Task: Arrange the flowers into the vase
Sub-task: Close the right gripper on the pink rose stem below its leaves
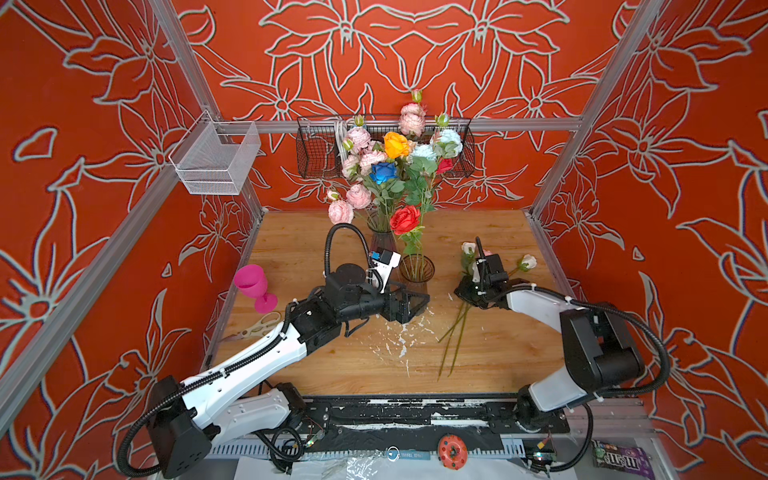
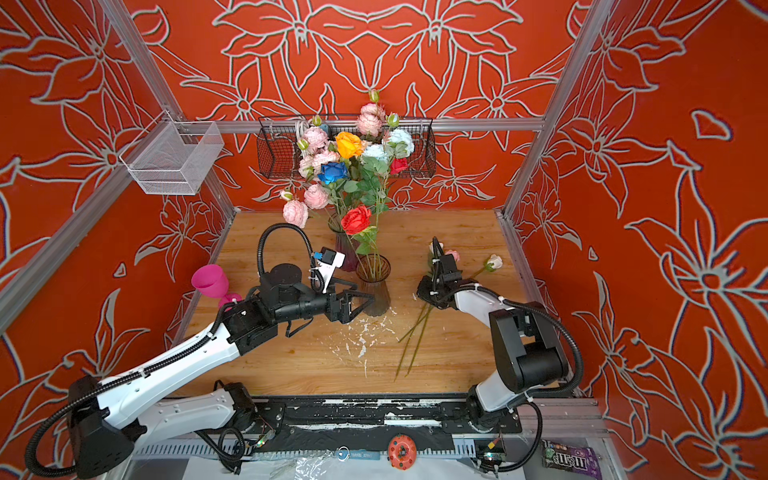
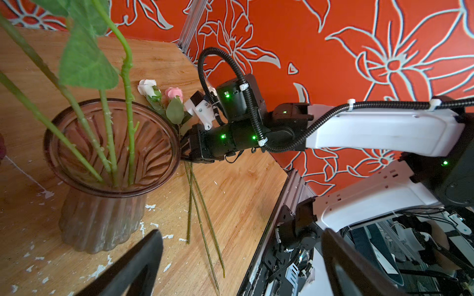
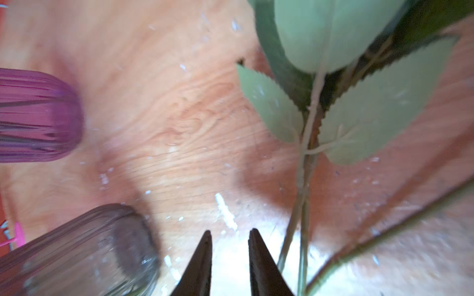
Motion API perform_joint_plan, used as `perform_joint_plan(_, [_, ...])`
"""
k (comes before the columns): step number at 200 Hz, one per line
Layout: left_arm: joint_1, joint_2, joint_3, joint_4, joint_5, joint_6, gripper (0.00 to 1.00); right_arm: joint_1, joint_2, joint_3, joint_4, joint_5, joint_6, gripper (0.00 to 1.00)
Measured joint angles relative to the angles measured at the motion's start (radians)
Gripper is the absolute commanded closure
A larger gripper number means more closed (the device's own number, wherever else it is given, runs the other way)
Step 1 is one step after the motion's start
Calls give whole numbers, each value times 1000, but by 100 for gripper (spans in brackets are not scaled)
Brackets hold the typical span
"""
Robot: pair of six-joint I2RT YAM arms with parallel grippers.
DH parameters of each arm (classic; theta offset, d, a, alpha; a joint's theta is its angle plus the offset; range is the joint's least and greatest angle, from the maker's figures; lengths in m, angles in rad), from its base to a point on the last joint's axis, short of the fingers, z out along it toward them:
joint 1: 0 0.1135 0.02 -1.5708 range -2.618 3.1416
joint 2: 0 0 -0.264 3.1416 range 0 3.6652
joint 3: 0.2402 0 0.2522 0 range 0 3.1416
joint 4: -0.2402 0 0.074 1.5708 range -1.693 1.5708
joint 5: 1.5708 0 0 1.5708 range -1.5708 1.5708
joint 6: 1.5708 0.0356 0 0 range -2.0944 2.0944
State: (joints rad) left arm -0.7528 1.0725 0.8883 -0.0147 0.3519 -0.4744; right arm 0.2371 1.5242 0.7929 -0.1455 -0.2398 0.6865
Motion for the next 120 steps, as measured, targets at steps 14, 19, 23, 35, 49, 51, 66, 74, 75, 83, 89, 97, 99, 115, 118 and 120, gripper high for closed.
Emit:
perform_joint_plan(14, [0, 2, 0, 0, 0, 0, 4, 0, -30, -5, -11, 9, -4, 74])
perform_joint_plan(19, [0, 3, 0, 0, 0, 0, 4, 0, -34, -5, -15, 14, -6, 74])
perform_joint_plan(23, [0, 4, 0, 0, 0, 0, 4, 0, -34, -5, -19, 16, -6, 74])
perform_joint_plan(35, [0, 8, 0, 0, 0, 0, 4, 0, -34, -13, -27, 23, -7, 74])
perform_joint_plan(49, [0, 12, 0, -2, 0, 1, 4, 0, -34, -30, -42, 23, -7, 74])
perform_joint_plan(51, [0, 12, 0, -2, 0, 2, 4, 0, -34, -32, -43, 23, -7, 74])
perform_joint_plan(66, [0, 13, 0, -4, 0, 2, 4, 0, -34, -44, -58, 23, -7, 73])
perform_joint_plan(74, [0, 13, 0, -4, 0, 2, 4, 0, -34, -47, -61, 22, -7, 73])
perform_joint_plan(75, [0, 13, 0, -4, 0, 2, 4, 0, -34, -47, -61, 22, -7, 72])
perform_joint_plan(83, [0, 13, 0, -3, 0, 2, 4, 0, -34, -50, -61, 22, -7, 72])
perform_joint_plan(89, [0, 13, 0, -4, 0, 2, 4, 0, -33, -51, -61, 21, -7, 72])
perform_joint_plan(97, [0, 13, 0, -4, 0, 2, 4, 0, -32, -54, -60, 21, -7, 72])
perform_joint_plan(99, [0, 13, 0, -4, 0, 2, 4, 0, -31, -55, -60, 21, -7, 72])
perform_joint_plan(115, [0, 13, 0, -4, 0, 2, 4, 0, -23, -56, -60, 21, -6, 72])
perform_joint_plan(118, [0, 13, 0, -4, 0, 2, 4, 0, -19, -56, -59, 21, -6, 73])
perform_joint_plan(120, [0, 13, 0, -4, 0, 2, 4, 0, -18, -56, -59, 21, -6, 73])
